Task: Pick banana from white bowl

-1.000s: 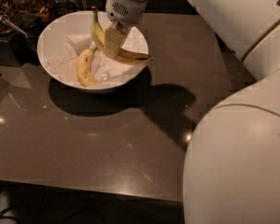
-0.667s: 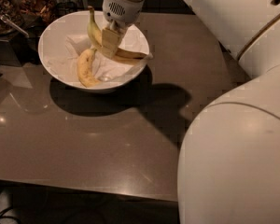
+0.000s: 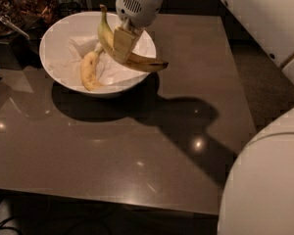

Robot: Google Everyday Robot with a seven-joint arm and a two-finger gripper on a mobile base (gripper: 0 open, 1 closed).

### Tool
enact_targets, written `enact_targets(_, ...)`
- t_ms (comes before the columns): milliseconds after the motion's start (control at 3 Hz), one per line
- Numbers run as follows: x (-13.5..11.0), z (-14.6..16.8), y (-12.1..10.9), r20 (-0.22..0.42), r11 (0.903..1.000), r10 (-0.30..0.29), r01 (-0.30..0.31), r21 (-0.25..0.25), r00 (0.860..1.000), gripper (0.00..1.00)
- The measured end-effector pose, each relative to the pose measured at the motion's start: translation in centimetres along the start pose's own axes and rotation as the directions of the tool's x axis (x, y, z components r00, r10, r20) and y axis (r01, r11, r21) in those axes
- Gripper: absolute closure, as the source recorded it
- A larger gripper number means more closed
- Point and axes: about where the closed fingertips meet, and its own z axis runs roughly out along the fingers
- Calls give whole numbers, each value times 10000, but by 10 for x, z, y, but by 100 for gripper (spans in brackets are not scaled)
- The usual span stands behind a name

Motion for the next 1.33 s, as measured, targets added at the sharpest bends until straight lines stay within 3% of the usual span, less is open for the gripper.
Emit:
enact_targets(667, 31, -11, 35, 55, 9953, 762, -757, -605, 9971, 100)
enact_targets(1000, 60, -13, 72, -220, 9810, 1667, -1680, -970, 9858, 100)
enact_targets(1333, 59, -12, 71, -184, 9811, 1676, -1686, -950, 9857, 100)
